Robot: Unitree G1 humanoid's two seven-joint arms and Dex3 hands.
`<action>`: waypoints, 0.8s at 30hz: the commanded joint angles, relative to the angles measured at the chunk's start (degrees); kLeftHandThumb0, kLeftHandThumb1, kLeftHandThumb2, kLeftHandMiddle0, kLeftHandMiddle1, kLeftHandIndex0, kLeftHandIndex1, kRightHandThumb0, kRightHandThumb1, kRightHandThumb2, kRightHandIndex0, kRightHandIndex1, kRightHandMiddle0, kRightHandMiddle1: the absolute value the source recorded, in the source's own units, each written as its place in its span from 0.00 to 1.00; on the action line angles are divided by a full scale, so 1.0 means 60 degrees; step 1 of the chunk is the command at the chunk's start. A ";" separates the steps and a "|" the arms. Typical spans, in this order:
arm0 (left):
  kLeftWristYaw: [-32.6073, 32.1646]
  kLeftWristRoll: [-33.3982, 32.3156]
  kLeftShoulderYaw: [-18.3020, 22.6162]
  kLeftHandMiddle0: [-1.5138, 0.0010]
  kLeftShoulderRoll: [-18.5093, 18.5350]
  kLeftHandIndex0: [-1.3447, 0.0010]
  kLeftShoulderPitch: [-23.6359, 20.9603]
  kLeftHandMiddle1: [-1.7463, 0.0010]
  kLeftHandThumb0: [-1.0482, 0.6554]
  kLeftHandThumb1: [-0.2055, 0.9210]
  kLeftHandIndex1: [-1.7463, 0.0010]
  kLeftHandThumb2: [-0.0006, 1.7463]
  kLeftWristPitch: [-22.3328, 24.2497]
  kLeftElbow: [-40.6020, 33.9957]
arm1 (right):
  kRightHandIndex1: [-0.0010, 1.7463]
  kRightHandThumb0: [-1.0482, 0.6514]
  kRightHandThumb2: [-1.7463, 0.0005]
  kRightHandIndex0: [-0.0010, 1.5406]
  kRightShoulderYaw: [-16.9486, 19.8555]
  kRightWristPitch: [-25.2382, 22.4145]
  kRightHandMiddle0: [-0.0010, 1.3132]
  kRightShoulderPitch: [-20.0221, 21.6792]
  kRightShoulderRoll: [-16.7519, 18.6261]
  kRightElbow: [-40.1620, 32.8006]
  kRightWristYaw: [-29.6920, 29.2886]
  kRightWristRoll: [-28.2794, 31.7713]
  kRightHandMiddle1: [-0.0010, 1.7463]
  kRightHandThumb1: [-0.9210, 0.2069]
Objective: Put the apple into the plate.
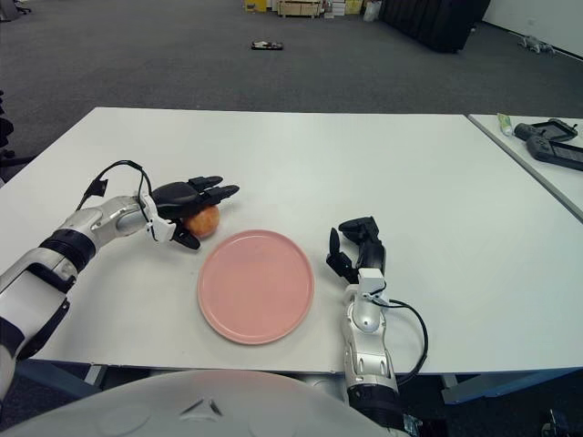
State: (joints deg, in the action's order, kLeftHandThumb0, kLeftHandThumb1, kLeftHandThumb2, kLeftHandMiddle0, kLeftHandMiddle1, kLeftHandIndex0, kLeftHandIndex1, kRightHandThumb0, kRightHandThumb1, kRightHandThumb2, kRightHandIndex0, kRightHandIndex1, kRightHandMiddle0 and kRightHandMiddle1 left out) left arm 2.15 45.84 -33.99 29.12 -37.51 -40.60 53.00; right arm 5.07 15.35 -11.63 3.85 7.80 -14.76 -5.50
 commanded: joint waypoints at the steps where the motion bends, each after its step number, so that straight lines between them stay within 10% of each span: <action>1: 0.0209 0.0359 -0.0340 1.00 0.0018 1.00 0.0302 1.00 0.06 0.74 1.00 0.38 0.0524 0.0520 | 0.72 0.40 0.53 0.37 0.0058 -0.0356 0.24 -0.0173 0.0025 0.0063 -0.0020 0.0024 1.00 0.18; 12: 0.0131 0.0051 -0.0249 0.99 -0.0095 1.00 0.0224 0.90 0.09 0.73 0.92 0.38 0.1264 0.1107 | 0.73 0.40 0.55 0.36 0.0023 -0.0199 0.23 -0.0167 -0.0055 0.0130 0.0058 -0.0001 1.00 0.16; 24: -0.0048 -0.0620 0.0091 0.91 -0.0268 0.96 0.0302 0.10 0.26 0.44 0.10 0.60 0.1714 0.1459 | 0.72 0.40 0.54 0.36 0.0025 -0.0162 0.23 -0.0251 0.0020 0.0015 0.0009 0.0005 1.00 0.17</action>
State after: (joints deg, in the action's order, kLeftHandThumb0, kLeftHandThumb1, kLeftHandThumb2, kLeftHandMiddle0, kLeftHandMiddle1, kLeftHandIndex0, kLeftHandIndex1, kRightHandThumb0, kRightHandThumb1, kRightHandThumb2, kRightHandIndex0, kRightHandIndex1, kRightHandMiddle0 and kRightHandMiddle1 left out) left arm 0.67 41.65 -33.08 28.09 -38.17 -33.06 59.38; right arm 5.06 15.70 -12.31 3.73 7.40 -14.58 -5.51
